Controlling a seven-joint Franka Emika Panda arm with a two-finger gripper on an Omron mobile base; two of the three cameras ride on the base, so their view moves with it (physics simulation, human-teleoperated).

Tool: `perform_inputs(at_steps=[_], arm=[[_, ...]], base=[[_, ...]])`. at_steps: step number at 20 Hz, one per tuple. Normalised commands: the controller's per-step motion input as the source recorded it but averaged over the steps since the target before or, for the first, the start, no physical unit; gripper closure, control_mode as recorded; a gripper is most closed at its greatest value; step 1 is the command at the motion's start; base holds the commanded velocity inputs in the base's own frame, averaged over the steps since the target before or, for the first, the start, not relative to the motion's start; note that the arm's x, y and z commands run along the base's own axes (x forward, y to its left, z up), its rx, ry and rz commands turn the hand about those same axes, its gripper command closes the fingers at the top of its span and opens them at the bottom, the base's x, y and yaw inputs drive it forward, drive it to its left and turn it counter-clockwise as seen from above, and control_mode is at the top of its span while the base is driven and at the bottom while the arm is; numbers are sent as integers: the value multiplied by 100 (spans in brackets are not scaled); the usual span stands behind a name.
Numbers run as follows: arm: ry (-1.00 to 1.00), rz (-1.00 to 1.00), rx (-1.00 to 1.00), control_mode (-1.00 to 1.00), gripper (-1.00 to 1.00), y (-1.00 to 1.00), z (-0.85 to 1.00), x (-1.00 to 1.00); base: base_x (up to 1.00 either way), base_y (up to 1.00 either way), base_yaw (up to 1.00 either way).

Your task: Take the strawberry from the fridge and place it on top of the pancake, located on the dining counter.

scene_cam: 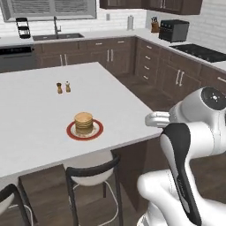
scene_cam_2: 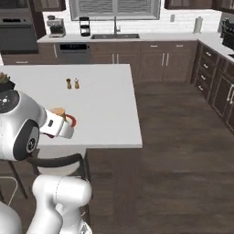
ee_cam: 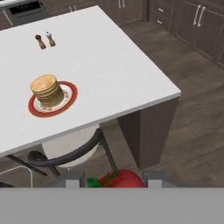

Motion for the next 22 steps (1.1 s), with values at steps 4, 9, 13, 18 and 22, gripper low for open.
perform_inputs(at_steps=[4, 9, 13, 18, 22], arm=[[0, 0, 0, 100, 100, 0, 0, 0], [0, 0, 0, 100, 100, 0, 0, 0], [0, 0, 0, 100, 100, 0, 0, 0], [0, 0, 0, 100, 100, 0, 0, 0], [9, 0, 0, -100, 100, -1, -5, 49]], base=[[17, 62, 42], [78, 0, 35], [75, -1, 22], [63, 0, 7], [40, 0, 1]])
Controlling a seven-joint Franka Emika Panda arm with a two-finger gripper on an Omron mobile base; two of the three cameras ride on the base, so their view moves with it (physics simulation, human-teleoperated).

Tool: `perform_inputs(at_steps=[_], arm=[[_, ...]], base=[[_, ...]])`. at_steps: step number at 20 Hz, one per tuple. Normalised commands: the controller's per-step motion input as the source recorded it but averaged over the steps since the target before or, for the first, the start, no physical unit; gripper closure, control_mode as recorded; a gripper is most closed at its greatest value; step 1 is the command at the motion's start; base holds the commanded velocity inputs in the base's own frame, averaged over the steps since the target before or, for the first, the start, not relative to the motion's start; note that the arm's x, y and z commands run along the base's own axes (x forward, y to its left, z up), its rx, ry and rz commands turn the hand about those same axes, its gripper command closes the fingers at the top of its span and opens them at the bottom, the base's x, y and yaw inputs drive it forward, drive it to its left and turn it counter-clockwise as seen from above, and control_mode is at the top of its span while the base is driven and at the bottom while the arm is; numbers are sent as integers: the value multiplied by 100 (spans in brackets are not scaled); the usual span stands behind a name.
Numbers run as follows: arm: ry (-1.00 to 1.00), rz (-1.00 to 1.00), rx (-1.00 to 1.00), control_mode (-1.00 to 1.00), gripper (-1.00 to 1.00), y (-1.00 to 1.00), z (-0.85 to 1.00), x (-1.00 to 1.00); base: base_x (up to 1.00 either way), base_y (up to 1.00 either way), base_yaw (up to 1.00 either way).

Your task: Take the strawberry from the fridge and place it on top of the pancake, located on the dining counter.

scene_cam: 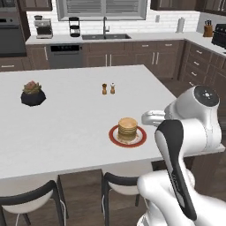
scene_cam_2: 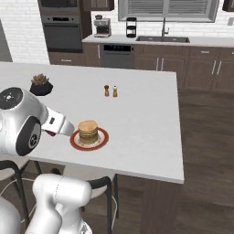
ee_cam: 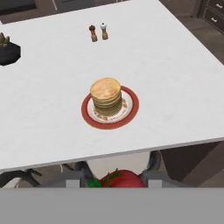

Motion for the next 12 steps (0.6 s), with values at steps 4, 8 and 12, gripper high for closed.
perform_inputs(at_steps=[4, 8, 12], arm=[[35, 0, 0, -100, 100, 0, -7, 100], [30, 0, 0, -100, 100, 0, -24, 94], [15, 3, 0, -100, 100, 0, -31, 79]], base=[[0, 0, 0], [0, 0, 0], [0, 0, 0]])
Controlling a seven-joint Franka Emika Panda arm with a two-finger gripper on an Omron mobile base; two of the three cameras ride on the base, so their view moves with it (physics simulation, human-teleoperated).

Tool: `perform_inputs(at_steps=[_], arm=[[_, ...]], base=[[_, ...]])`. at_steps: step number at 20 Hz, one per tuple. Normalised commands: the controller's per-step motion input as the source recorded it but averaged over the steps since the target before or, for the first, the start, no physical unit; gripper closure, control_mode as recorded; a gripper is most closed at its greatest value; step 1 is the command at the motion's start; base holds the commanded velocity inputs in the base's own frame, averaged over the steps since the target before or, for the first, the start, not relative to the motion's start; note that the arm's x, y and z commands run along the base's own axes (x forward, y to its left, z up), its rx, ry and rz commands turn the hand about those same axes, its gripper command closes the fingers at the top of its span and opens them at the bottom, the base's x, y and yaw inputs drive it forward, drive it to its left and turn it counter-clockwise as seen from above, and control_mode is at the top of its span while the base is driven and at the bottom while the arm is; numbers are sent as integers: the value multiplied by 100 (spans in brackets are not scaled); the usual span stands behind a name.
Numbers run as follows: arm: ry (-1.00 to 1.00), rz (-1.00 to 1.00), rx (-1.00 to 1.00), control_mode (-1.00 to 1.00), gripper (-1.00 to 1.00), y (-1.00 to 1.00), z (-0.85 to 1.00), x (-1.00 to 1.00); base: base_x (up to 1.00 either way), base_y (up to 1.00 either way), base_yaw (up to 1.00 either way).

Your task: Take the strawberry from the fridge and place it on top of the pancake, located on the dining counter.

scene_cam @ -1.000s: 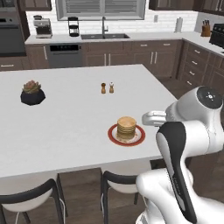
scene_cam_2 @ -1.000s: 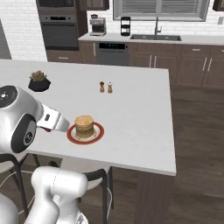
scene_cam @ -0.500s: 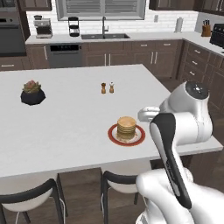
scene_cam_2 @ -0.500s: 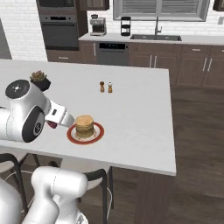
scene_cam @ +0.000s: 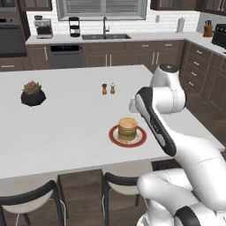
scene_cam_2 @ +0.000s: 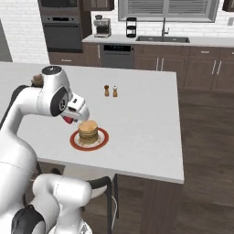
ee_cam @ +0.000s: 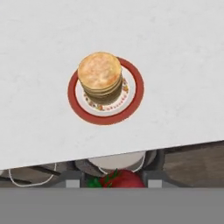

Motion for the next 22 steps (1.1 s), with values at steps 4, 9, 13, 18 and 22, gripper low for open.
perform_inputs(at_steps=[4, 9, 13, 18, 22], arm=[[0, 1, -2, -100, 100, -3, -45, 43], [0, 0, -8, -100, 100, 0, -58, 57], [2, 0, -4, -100, 100, 0, -45, 52], [3, 0, -1, -100, 100, 14, -33, 67], [3, 0, 0, -100, 100, 18, -23, 71]], base=[[0, 0, 0], [0, 0, 0], [0, 0, 0], [0, 0, 0], [0, 0, 0]])
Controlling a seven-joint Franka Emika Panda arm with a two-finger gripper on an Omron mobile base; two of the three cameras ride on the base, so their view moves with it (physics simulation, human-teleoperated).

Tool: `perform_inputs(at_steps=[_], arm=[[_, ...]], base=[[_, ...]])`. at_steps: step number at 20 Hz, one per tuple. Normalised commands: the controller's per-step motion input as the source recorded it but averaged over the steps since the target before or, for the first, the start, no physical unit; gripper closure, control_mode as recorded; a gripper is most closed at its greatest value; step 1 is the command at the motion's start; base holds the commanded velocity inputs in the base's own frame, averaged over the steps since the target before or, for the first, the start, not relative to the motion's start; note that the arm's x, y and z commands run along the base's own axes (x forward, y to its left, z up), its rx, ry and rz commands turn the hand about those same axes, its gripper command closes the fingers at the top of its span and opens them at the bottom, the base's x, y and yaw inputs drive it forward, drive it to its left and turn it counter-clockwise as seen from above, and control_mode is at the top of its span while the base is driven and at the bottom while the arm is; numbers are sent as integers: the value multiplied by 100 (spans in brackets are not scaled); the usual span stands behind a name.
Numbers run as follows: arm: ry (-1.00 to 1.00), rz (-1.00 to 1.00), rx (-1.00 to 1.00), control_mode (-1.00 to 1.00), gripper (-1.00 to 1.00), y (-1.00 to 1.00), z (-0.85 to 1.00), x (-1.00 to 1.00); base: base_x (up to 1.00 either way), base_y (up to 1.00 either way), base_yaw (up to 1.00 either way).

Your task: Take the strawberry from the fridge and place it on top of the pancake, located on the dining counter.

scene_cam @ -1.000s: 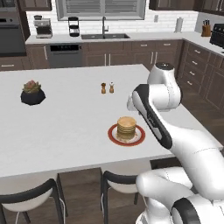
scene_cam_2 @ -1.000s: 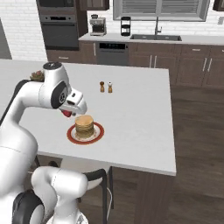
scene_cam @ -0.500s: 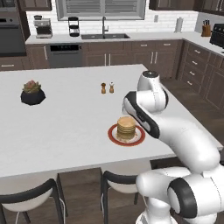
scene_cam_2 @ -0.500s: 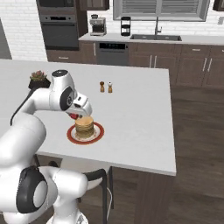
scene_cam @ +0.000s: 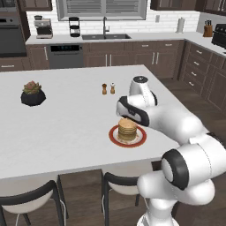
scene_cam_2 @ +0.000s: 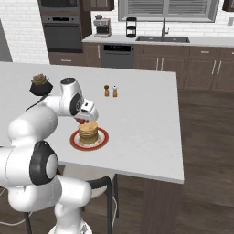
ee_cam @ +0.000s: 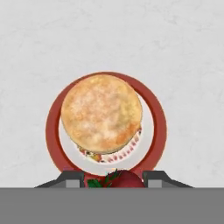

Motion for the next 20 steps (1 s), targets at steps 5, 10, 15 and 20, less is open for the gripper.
perform_inputs(at_steps=[5, 10, 15, 20], arm=[[1, 0, 0, -100, 100, 3, -15, 57], [0, 5, 0, -100, 100, 0, -18, 3], [0, 3, 0, -100, 100, 1, -32, 19], [1, 4, 0, -100, 100, 0, -13, 22]], base=[[0, 0, 0], [0, 0, 0], [0, 0, 0], [0, 0, 0]])
